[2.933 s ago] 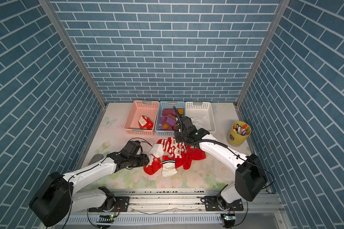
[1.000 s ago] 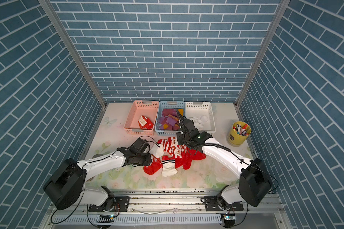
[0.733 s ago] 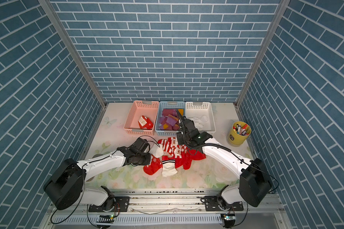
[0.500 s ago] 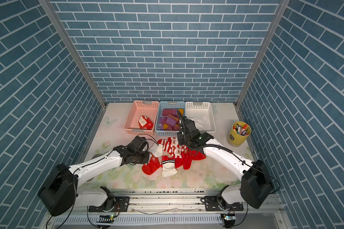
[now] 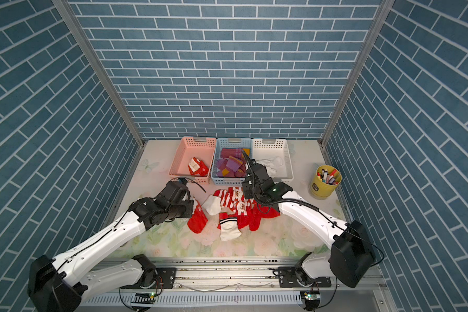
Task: Sort the socks into the basket by color
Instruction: Pick up the sock at the center of the board, then place the sock in the bin.
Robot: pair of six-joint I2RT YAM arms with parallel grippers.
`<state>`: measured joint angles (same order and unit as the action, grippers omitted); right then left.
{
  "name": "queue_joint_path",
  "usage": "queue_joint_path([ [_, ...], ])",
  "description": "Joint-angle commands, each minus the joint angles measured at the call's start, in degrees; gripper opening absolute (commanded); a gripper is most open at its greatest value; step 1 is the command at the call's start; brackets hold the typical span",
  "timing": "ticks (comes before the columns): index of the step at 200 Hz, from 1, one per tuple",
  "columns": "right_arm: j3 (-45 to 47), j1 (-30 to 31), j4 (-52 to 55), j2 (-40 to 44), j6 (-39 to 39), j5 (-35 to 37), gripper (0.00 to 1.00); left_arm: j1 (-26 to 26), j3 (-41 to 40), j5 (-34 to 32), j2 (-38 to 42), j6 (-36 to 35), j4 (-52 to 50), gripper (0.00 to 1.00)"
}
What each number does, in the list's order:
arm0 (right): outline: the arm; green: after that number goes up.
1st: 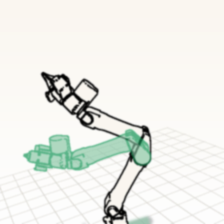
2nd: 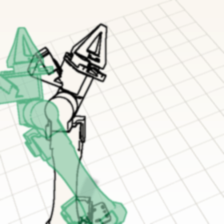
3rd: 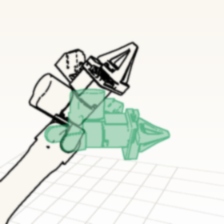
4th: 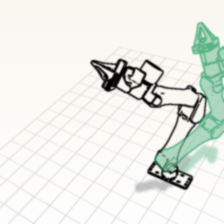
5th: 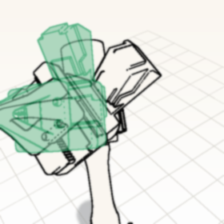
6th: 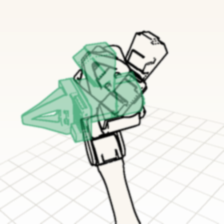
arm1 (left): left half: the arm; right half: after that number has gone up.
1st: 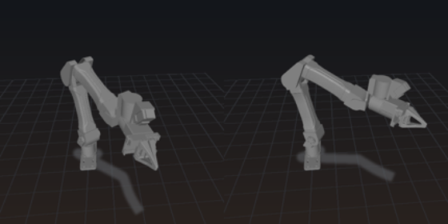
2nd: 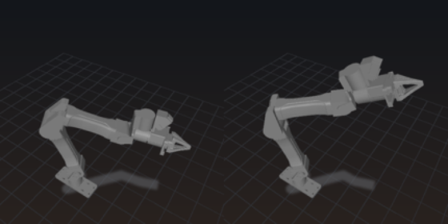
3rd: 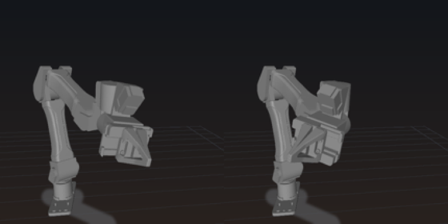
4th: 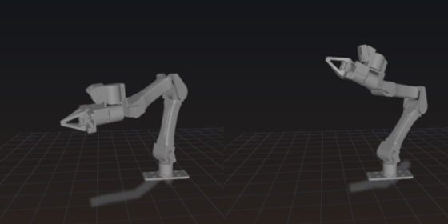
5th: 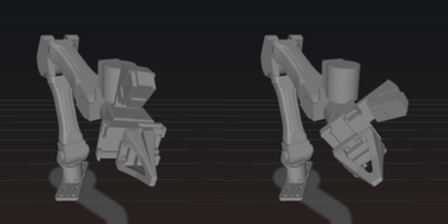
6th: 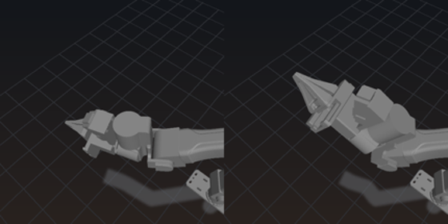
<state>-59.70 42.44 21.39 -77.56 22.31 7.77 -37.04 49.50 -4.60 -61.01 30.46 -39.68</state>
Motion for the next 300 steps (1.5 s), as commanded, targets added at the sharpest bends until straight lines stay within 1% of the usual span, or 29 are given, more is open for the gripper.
queue_joint_path([
  [1,0.81,-0.14,-0.39,2.12,2.22,0.38,0.51,-0.05,2.86,-3.75,1.66,-0.1,-2.18,0.01],
  [21,1.45,-0.14,-0.33,3.06,2.13,0.53,0.51,0.01,6.14,-4.91,0.64,-1.62,-2.2,0.01],
  [40,1.95,-0.15,-0.29,3.79,2.13,0.49,0.51,0.19,10.14,-6.51,-2.13,-3.54,-2.89,0.01],
  [62,3.15,-0.17,-0.19,5.22,2.22,0.83,0.51,0.73,14.57,-6.92,-5.43,-5.46,-2.56,0.01],
  [123,6.6,-0.24,0.8,10.13,2.91,1.87,0.51,5.08,26.99,-6.2,-14.5,-10.96,-2.07,0.01],
  [173,9.44,-0.23,2.85,14.42,3.18,3.58,0.52,9.99,33.32,-1.89,-21.43,-12.53,0.07,0.01],
  [210,11.48,-0.26,3.4,16.78,4.06,4.18,0.53,12.57,39.54,-1.38,-26.96,-14.39,-0.07,0.0],
  [250,11.89,-0.25,3.41,16.66,4.41,3.84,0.53,16.0,46.68,-0.94,-32.19,-15.38,-0.29,0.0],
  [276,11.65,-0.25,3.4,16.6,4.59,3.29,0.53,18.97,49.03,0.55,-34.67,-15.3,1.41,0.0],
  [300,11.71,-0.24,3.86,16.8,4.68,3.28,0.53,21.76,49.04,4.21,-36.67,-14.99,5.03,0.0],
])
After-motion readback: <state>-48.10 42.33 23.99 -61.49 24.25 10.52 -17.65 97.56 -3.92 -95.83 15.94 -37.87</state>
